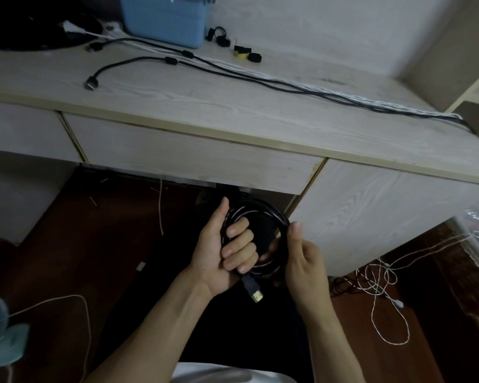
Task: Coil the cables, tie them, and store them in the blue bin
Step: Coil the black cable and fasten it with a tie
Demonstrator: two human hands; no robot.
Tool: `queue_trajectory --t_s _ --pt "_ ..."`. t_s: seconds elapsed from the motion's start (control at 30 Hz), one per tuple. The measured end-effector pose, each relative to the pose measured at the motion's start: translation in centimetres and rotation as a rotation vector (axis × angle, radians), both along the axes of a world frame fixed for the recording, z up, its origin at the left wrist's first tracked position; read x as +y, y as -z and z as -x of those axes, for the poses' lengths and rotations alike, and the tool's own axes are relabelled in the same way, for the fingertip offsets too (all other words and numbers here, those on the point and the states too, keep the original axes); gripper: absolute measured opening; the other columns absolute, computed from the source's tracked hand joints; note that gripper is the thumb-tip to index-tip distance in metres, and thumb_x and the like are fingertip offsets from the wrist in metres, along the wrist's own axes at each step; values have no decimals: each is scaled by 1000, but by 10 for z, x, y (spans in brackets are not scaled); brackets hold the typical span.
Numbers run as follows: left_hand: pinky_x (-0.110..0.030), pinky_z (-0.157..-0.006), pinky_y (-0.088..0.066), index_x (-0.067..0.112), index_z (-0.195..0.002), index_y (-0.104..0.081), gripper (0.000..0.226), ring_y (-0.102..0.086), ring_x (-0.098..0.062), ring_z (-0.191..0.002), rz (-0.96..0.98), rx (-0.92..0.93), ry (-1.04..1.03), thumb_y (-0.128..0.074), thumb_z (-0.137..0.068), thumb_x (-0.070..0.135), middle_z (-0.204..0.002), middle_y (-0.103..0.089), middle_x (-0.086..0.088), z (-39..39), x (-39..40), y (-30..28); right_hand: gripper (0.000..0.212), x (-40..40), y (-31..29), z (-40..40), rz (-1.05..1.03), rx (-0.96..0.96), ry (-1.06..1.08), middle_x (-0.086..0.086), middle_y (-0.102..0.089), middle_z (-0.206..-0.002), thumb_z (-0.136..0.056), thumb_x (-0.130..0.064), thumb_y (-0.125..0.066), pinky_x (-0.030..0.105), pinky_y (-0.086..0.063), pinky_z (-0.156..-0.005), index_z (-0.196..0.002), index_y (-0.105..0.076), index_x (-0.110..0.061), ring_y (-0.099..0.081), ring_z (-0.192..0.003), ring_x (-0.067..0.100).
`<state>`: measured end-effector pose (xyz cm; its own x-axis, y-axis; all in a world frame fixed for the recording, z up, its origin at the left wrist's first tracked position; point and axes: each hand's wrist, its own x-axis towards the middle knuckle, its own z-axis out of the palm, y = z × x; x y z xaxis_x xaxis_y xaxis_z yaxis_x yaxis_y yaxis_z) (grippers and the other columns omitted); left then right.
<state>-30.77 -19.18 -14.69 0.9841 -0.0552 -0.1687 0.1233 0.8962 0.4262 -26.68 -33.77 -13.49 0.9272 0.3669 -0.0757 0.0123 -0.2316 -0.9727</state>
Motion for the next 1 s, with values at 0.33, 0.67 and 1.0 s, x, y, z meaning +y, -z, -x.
queue_trajectory --t_s 0.33,0.67,1.0 --pt "-22 -39 -27 12 -77 -48 29 -25 -7 -38 -454 8 85 -52 -98 31 -54 -32 3 4 8 10 72 -30 -1 -27 331 -287 279 4 -57 -44 -92 -59 -44 21 -37 -39 -50 -57 -2 -54 -38 17" --pt "-20 -31 -16 23 -47 -35 51 -22 -10 -23 -94 126 -220 -45 -92 44 -33 -22 7 3 32 8 35 -85 -1 -52 294 34 -263 3 -56 -53 -84 -36 -69 21 -40 -48 -70 -57 -5 -50 -48 16" --pt "-23 -34 -17 23 -48 -38 60 -21 -8 -25 57 117 -370 -40 -96 60 -34 -24 9 -5 39 21 25 -52 20 -45 245 -269 39 1 -65 -60 -97 -29 -61 15 -41 -48 -78 -68 -14 -53 -48 4"
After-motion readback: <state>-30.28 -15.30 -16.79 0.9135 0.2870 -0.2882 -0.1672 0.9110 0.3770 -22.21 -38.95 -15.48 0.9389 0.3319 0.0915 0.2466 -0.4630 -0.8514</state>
